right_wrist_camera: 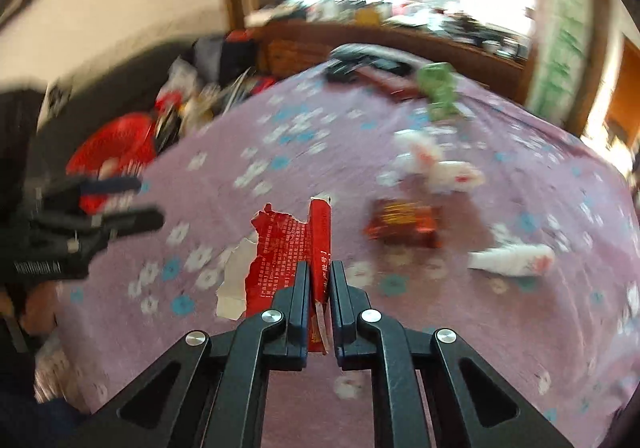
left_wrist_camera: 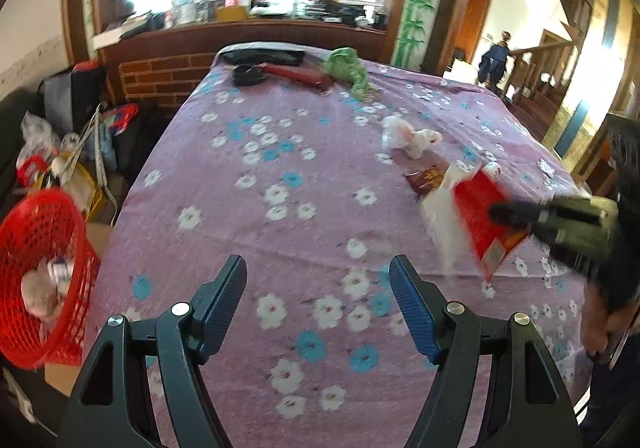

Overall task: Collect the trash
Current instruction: 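Lift the red carton with the right gripper, then grasp the brown candy packet with the left gripper while the right gripper holds the carton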

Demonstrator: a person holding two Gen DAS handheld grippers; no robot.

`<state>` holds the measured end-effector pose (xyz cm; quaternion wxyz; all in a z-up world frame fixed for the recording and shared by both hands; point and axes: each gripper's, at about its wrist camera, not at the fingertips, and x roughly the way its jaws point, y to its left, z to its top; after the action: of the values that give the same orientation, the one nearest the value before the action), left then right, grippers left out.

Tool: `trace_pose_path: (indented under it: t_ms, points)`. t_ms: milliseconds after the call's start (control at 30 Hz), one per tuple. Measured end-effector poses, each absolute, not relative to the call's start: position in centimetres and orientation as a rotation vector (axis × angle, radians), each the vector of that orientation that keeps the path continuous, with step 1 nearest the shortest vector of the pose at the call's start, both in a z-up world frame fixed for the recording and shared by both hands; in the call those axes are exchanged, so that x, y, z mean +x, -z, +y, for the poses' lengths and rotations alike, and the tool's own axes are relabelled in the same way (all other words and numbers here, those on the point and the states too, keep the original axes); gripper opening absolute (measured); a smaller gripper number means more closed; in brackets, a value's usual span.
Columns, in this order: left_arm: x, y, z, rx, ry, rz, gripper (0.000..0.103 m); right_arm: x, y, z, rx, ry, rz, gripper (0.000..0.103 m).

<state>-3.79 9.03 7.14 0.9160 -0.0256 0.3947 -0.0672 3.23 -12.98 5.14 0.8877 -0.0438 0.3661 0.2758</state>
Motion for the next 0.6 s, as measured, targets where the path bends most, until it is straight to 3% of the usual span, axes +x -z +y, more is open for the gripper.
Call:
trace_pose_path:
  t_ms: [300, 367, 433, 600]
  points:
    - [2.4, -7.6, -0.3, 0.154, 0.307, 0.822, 0.081, 7.2, -4.4, -25.0, 0.377, -0.377, 0.683, 0.009]
    - [3.5, -7.4, -2.5, 0.234, 0.293, 0.785, 0.081, 7.3, -4.5, -25.8, 0.378, -0.354, 0.664, 0.009]
    - [4.6, -6.7, -4.6, 0.330, 0.300, 0.763, 0.088, 7.4, -4.5, -26.6, 0.418, -0.360, 0.659, 0.009]
    - [7.6, -3.9, -7.3, 0.466, 0.307, 0.815, 0.088, 7.5, -3.9, -27.6, 0.463, -0.374, 0.672, 0.009]
